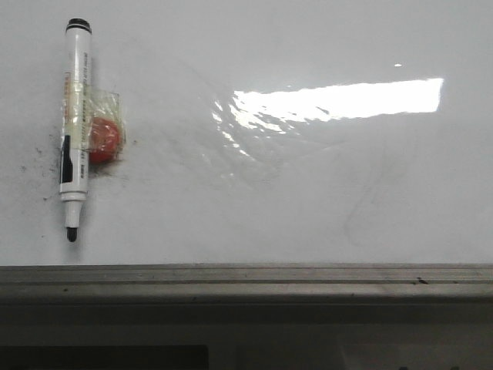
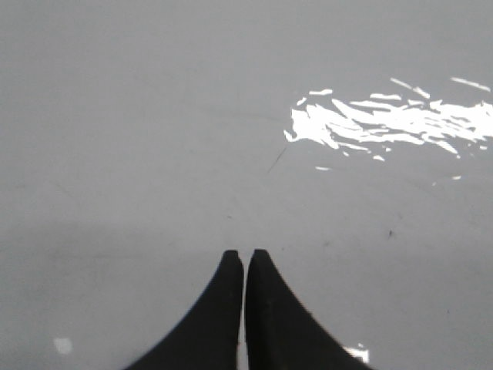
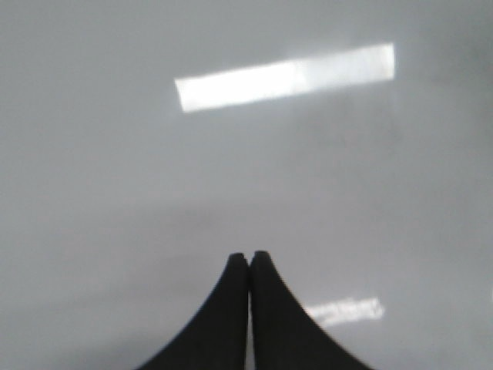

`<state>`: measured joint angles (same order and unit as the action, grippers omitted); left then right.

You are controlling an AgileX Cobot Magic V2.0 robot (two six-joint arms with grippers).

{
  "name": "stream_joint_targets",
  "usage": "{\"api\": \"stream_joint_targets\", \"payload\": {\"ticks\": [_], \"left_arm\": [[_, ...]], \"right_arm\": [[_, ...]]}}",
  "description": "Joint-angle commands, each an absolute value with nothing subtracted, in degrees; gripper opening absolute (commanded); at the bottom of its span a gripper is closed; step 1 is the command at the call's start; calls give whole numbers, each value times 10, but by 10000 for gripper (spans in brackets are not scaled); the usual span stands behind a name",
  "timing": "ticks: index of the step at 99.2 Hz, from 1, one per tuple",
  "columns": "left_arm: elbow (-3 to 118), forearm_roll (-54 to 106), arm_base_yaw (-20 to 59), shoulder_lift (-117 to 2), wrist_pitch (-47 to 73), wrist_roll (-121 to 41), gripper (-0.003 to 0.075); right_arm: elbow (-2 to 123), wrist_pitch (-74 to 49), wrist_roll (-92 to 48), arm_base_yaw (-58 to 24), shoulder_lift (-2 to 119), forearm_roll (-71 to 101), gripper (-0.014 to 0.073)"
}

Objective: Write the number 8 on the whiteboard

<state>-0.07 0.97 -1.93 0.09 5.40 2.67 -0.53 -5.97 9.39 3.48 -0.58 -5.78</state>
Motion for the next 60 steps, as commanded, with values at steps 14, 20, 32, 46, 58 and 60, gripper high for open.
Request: {"api": "stream_joint_targets", "payload": {"ticks": [14,20,32,46,58,60], "left_arm": [[-19,16,-18,18,-66,27,-20],[-19,16,-18,18,-68,27,-20],[-19,16,-18,18,-80,27,-20],[-1,58,-18,18,-88,46,-21],[49,54,-18,14,-5,46,-21],[58,54,-18,10,11,46,-21]], "right_arm": [[-13,73,84,38,-12,-58,-63],[-13,85,84,38,-12,-58,-63],[-13,121,84,38,-12,-58,-63],[5,108,84,38,-12,-58,-63],[47,15,84,38,-12,-58,-63],[56,-8,84,38,-10,-58,-63]]}}
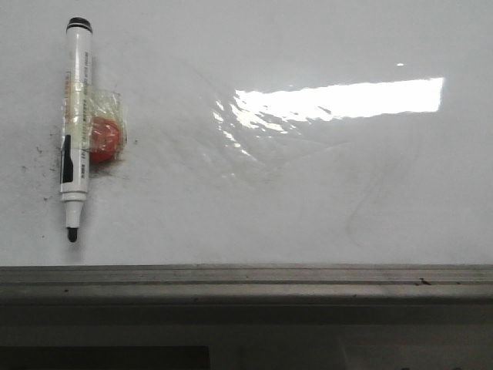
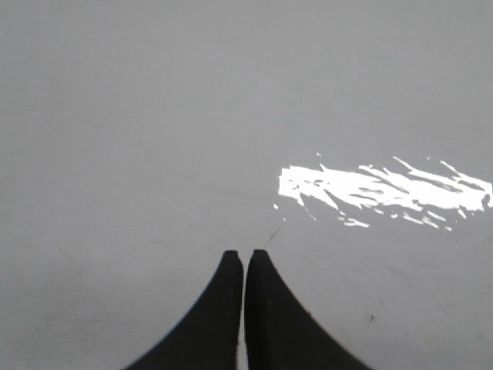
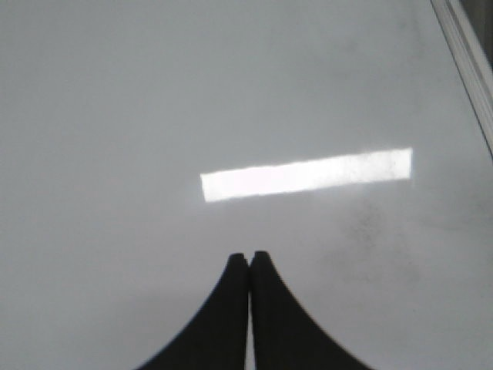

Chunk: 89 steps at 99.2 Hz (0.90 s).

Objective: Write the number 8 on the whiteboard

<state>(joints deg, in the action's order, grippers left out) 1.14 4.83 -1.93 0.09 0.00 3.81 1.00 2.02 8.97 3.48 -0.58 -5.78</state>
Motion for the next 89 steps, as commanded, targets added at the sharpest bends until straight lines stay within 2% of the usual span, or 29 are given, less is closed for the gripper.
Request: {"api": "stream_joint_targets", "payload": {"ticks": [1,17,31,43,47,51,52,54,61,65,72,89], "left_arm": [[62,54,-18,10,22,46,-21],[128,80,-18,-19,148,46,-20],[148,83,-18,-24,154,30,-20],[148,78,-18,-24,176,-28,-2],[148,80,-18,-24,185,-36,43],[148,80,-18,-24,185,-36,120],[148,82,-18,-24,183,-36,169],[148,86,-18,-24,180,-36,185],[143,107,-18,-24,156,-36,373],[139,122,-18,-24,135,-36,444],[131,139,-18,-24,101,-36,489],[131,140,-18,-24,104,-38,477]], "right_arm": [[62,-16,84,38,-10,-58,-63],[126,-122,84,38,40,-54,-63],[180,-195,84,34,104,-54,-63],[195,-196,84,10,127,-54,-63],[195,-192,84,3,128,-54,-63],[194,-192,84,-3,128,-54,-63],[194,-192,84,-3,128,-54,-63],[194,-194,84,-5,128,-54,-63],[194,-203,84,-6,128,-56,-63],[194,-208,84,-6,128,-56,-63],[194,-224,84,-6,128,-56,-63],[194,-240,84,-6,128,-56,-63]]}}
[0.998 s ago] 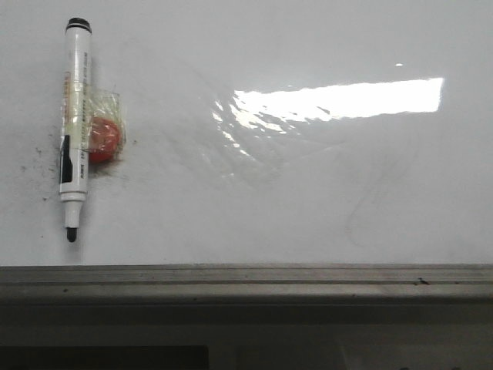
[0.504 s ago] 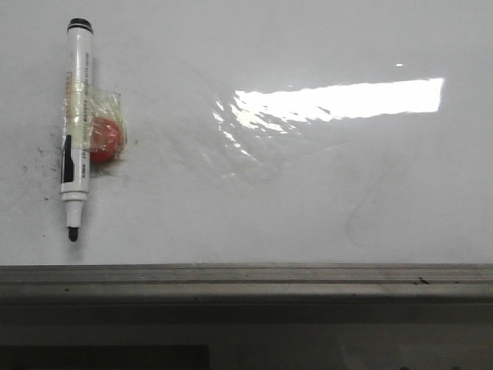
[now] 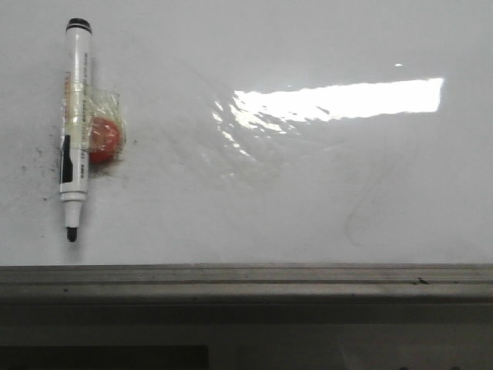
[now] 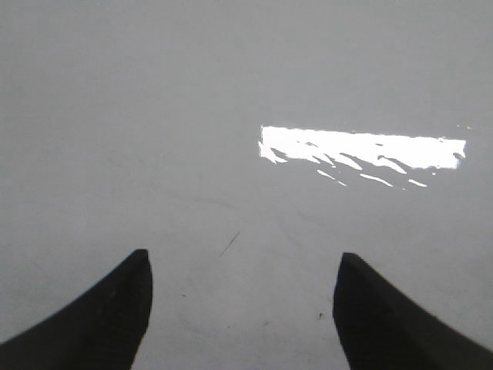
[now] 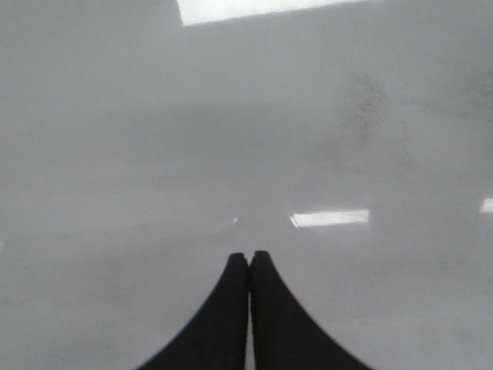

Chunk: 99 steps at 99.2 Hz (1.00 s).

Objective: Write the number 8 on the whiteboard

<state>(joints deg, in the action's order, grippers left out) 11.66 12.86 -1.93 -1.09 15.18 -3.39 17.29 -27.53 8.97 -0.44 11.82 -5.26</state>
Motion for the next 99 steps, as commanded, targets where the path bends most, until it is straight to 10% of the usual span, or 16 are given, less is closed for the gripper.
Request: {"api": "stream_joint_targets", "payload": {"ticks": [1,99], "left_arm": [[131,140,-18,-24,104,-40,477],[132,295,221,-170,6,-216,473]], "right_arm": [[194,-240,84,-6,128,-56,-63],[186,-235,84,-6,128,-56,-63]]}}
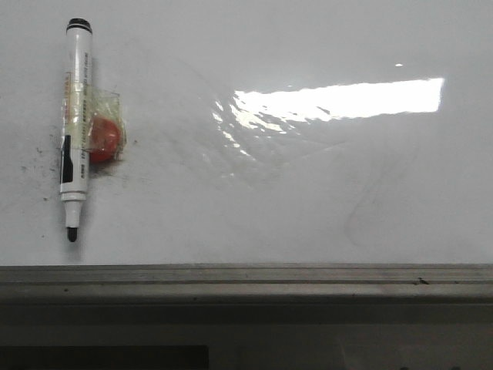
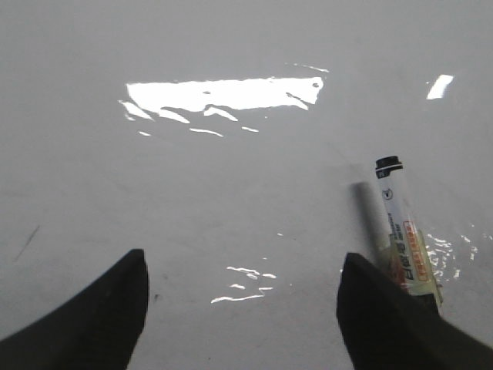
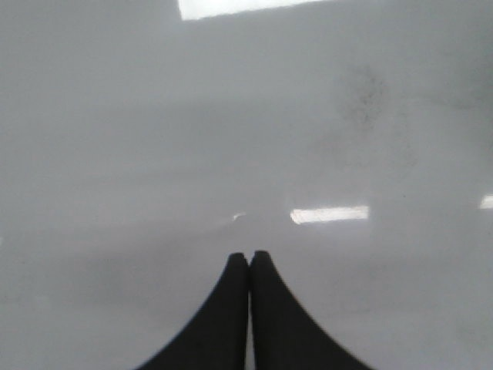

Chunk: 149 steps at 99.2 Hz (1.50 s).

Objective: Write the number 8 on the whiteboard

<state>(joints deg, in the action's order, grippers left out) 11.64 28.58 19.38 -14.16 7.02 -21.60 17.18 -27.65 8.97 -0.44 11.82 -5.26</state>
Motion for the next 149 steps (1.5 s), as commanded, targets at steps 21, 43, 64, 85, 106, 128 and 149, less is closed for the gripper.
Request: {"api": "stream_joint_targets", "payload": {"ticks": [21,43,64,85,106,128,149], "left_arm": [[132,293,316,-239,-78,-216,473],[132,266,422,-321,-147,-216,473],[132,276,490,-391,-191,-213,472],[132,331,553,-451,-226,-210,471],[132,391,598,-508,-283,-210,471],[132,409,610,-572,-315,-210,464],[132,464,610,-602,-354,-210,312]], "right_arm": [[186,-235,84,-6,128,-56,-63],[186,-235,84,-6,128,-56,-63],[186,-235,84,-6,128,-56,-63],[186,-235,84,-6,128,-56,-63],[186,-234,84,-6,128,-56,-63],[186,-234,84,-6,128,-56,-63],[186,-235,84,-6,128,-56,-63]]}}
